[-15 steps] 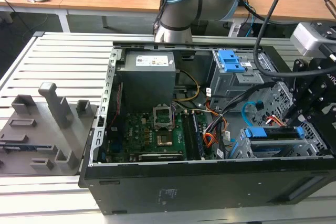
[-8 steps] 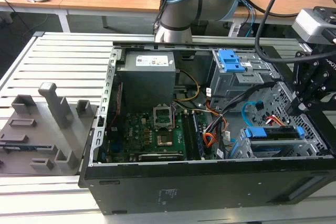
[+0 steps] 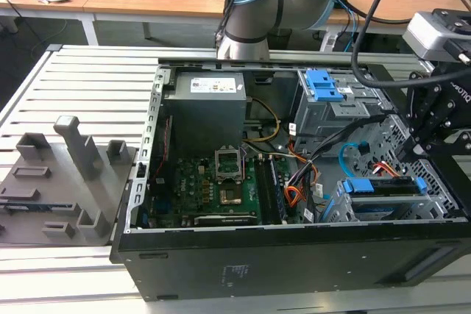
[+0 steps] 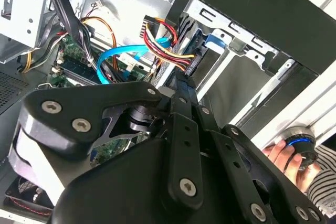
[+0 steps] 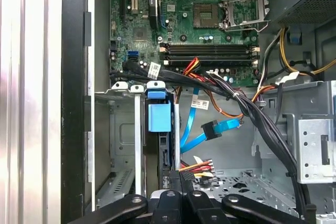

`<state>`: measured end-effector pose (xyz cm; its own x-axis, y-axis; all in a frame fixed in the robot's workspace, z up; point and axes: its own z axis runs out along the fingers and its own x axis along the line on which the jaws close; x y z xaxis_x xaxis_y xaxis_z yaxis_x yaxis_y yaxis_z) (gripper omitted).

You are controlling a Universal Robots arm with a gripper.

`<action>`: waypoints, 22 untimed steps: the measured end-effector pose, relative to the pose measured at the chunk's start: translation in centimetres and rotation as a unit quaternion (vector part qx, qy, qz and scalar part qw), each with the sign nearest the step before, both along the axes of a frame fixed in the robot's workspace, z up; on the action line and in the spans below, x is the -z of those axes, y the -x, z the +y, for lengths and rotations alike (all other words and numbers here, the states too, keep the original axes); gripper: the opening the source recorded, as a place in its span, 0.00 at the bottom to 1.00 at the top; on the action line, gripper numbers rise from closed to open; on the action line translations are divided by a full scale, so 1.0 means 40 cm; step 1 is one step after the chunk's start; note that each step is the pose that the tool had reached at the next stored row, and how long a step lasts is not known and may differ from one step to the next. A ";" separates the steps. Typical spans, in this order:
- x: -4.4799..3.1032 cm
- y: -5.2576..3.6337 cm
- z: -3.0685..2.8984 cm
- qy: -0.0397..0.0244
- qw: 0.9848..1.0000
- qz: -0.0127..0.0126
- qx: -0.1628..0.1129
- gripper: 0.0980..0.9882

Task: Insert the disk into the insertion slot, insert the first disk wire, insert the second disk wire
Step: 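Insert the first disk wire, then insert the second disk wire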

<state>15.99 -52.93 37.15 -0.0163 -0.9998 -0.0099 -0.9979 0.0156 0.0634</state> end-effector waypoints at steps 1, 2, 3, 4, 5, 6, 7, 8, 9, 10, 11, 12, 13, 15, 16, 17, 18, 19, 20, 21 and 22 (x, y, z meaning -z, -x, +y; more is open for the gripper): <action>0.000 0.006 0.000 0.000 1.000 0.000 0.000 0.01; 0.000 0.018 0.000 0.000 1.000 0.000 0.000 0.01; 0.000 0.026 0.000 0.000 1.000 0.000 0.000 0.01; 0.000 0.032 0.000 0.000 1.000 0.000 0.000 0.01; 0.000 0.036 0.000 0.000 1.000 0.000 0.000 0.01; 0.000 0.036 0.000 0.000 1.000 0.000 0.000 0.01; 0.000 0.036 0.000 0.000 1.000 0.000 0.000 0.01; 0.000 0.036 0.000 0.000 1.000 0.000 0.000 0.01; 0.000 0.036 0.000 0.000 1.000 0.000 0.000 0.01; 0.000 0.036 0.000 0.000 1.000 0.000 0.000 0.01; 0.000 0.036 0.000 0.000 1.000 0.000 0.000 0.01; 0.000 0.037 0.000 0.000 1.000 0.000 0.000 0.01; 0.000 0.037 0.000 0.000 1.000 0.000 0.000 0.01; 0.000 0.037 0.000 0.000 1.000 0.000 0.000 0.01; 0.000 0.037 0.000 0.000 1.000 0.000 0.000 0.01; 0.000 0.037 0.000 0.000 1.000 0.000 0.000 0.01; 0.000 0.037 0.000 0.000 1.000 0.000 0.000 0.01; 0.000 0.037 0.000 0.000 1.000 0.000 0.000 0.08; 0.000 0.037 0.000 0.000 1.000 0.000 0.000 0.15; 0.000 0.037 0.000 0.000 1.000 0.000 0.000 0.22; 0.000 0.037 0.000 0.000 1.000 0.000 0.000 0.30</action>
<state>14.50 -52.93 37.14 -0.0163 -0.9998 -0.0101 -0.9979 0.0156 0.0634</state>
